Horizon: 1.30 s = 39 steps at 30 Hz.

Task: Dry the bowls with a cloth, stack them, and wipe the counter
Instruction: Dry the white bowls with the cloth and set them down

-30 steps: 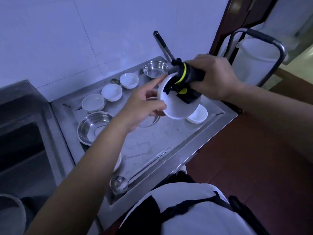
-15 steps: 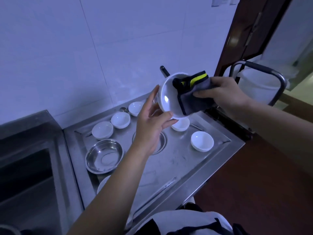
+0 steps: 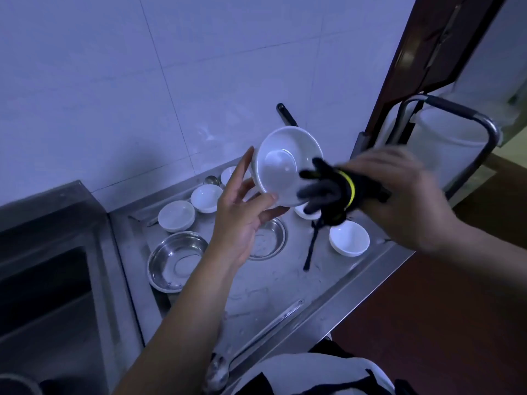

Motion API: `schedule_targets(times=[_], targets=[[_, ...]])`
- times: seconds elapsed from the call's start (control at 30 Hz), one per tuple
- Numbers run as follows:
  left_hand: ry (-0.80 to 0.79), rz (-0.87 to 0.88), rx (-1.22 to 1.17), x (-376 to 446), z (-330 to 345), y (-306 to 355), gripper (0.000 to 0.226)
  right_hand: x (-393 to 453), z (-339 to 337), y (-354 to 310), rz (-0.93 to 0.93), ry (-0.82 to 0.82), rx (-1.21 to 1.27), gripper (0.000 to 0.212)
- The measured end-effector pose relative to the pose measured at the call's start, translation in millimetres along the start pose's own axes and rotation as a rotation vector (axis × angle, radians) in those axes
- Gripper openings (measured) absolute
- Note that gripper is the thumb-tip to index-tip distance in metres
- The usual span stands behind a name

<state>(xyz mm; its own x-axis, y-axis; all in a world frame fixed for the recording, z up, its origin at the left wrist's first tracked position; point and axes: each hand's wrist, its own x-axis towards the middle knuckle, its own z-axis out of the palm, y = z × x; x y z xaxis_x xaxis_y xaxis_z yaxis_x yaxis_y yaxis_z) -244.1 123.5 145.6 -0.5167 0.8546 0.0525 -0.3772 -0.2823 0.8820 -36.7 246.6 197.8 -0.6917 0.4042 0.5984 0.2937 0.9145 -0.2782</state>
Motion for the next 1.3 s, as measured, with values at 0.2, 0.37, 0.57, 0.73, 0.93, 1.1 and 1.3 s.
schedule_targets(times=[0.2,0.37,0.57,0.73,0.93,1.1,1.3], targets=[[-0.046,0.025,-0.018,-13,27,-6,0.069,31,42,-15,-0.123,0.398,-0.265,0.038],[0.074,0.045,0.038,-23,18,-7,0.077,17,75,-35,-0.02,0.202,-0.083,0.047],[0.037,0.013,0.177,-29,-1,-5,0.078,23,67,-24,0.056,-0.297,0.45,0.045],[0.013,-0.052,0.107,-30,-9,-6,0.066,25,61,-19,0.294,-0.534,0.763,0.052],[0.021,-0.03,0.123,-33,-19,-13,0.061,38,54,-16,0.245,-0.791,0.643,0.036],[-0.021,-0.012,0.253,-38,-18,-23,0.062,31,53,-15,0.049,-0.964,0.346,0.049],[0.008,-0.05,0.258,-36,-20,-41,0.059,-5,51,1,0.007,-0.992,0.013,0.06]])
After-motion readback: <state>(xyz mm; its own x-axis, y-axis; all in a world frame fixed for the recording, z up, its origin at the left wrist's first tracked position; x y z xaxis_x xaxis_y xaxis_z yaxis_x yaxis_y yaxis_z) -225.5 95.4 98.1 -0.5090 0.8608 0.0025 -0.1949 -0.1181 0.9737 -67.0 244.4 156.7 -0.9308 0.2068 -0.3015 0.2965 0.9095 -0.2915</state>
